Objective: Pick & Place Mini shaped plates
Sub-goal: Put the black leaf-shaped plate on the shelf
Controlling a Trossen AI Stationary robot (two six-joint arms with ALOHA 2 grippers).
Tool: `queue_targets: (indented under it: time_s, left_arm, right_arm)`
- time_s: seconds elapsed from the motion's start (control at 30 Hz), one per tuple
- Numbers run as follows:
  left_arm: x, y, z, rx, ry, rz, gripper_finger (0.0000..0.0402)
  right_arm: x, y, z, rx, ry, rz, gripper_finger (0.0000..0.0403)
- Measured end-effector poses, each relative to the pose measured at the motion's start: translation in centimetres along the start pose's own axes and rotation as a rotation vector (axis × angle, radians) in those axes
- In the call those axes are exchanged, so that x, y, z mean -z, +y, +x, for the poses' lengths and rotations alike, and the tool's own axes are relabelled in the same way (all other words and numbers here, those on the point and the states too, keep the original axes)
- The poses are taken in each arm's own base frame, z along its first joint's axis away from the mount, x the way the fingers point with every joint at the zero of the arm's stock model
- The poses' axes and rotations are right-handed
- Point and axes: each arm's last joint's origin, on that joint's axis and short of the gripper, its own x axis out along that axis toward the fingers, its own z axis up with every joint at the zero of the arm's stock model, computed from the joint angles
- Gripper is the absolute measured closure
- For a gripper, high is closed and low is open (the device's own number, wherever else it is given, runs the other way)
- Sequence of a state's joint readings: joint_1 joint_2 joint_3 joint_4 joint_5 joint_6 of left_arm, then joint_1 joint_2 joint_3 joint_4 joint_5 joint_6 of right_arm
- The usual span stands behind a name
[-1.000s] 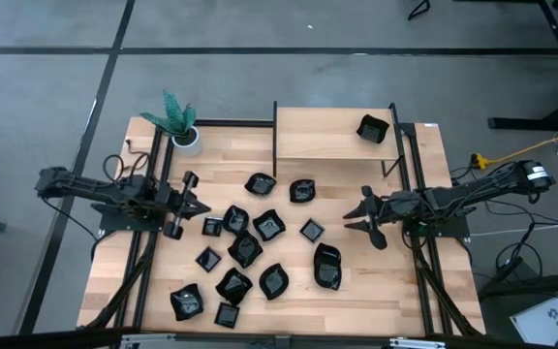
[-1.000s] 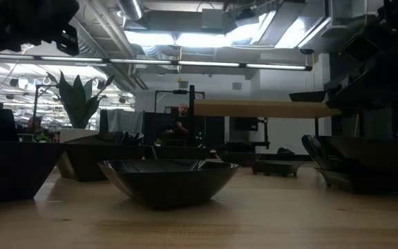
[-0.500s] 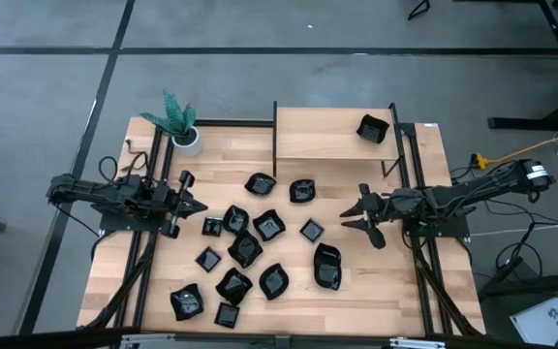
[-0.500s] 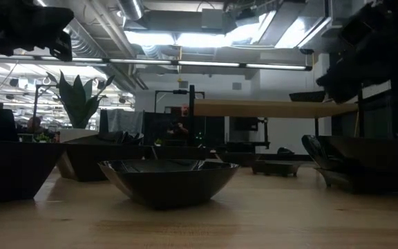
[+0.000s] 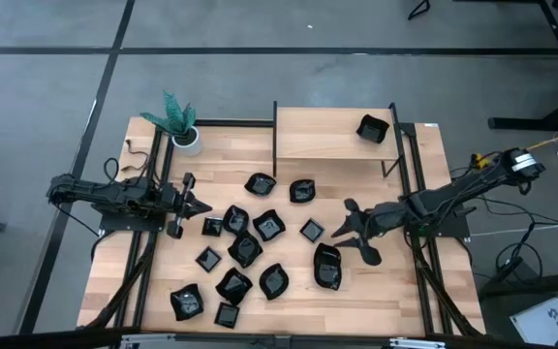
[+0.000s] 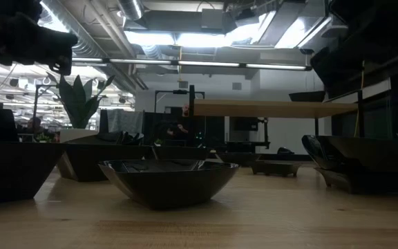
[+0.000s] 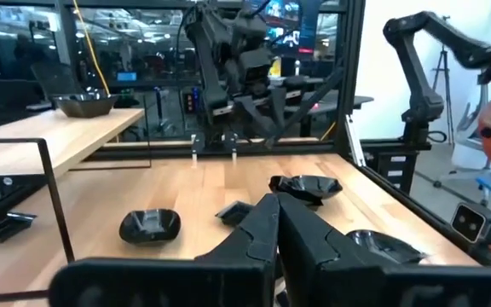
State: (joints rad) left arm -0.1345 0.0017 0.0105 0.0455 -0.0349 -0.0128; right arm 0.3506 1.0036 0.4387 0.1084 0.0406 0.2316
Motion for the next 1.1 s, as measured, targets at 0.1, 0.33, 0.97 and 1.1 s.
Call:
queue_targets:
  time_s: [0.1,0.33,0.97,1.1]
  left_arm:
    - [0.0,0.0,0.0,0.0,0.003,0.0,0.0396]
    - [0.0,0.0,0.0,0.001,0.003,0.0,0.0398]
    - [0.1,0.0,0.0,0.002,0.013,0.0,0.0394]
    - [0.1,0.0,0.0,0.002,0.012,0.0,0.0394]
  right_arm:
    - [-0.8,0.8,0.6,-0.007,0.062,0.009,0.0275]
    - [-2.1,2.3,1.7,0.0,0.226,0.034,0.0275]
    - [-3.6,6.9,1.7,-0.078,0.386,0.209,0.0275]
    - [-3.7,7.9,1.4,-0.1,0.391,0.248,0.0275]
